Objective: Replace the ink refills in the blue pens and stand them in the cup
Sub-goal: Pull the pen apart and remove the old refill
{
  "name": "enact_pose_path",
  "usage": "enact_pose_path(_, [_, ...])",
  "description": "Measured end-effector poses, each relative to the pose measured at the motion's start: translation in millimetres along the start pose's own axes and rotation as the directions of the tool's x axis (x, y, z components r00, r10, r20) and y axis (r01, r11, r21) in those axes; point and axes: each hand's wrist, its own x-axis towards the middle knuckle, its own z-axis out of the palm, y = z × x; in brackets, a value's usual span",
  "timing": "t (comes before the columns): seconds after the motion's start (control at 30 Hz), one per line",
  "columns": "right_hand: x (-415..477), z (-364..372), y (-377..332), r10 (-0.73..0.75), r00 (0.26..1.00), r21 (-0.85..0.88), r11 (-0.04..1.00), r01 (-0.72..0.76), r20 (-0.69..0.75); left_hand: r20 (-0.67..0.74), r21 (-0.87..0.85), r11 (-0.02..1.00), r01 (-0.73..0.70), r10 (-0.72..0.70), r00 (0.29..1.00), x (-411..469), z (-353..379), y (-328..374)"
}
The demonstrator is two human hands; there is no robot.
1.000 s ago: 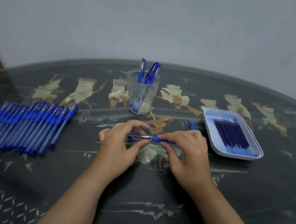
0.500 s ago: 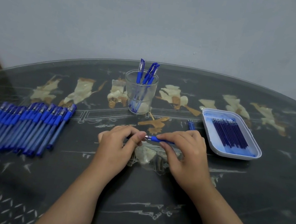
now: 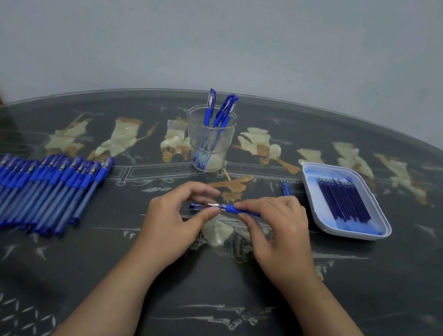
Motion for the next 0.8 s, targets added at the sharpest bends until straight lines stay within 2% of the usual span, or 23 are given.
enact_pose_path(0.23, [-0.3,0.5,-0.2,0.007,1.0,0.013,1.0,-0.008,0.006,-0.028,0.038,0.999,0.036,-0.035,0.999,1.8,1.7,-0.1])
enact_pose_path(0.57, [-0.3,-0.4,-1.1,0.015,1.0,0.013,1.0,-0.015,0.01,-0.038,-0.103,0.991,0.086,-0.091,0.995,2.1,0.9,-2.4])
enact_pose_path(0.7, [-0.1,-0.5,-1.5,0.013,1.0,0.008,1.0,-0.013,0.018,-0.048,-0.062,0.99,0.126,-0.129,0.99,2.4,1.8,-0.1])
enact_pose_path(0.8, [-0.1,-0.6,-1.5,0.018,1.0,0.007,1.0,-0.018,0.016,-0.039,-0.131,0.979,0.155,-0.161,0.986,1.8,0.7,2.1])
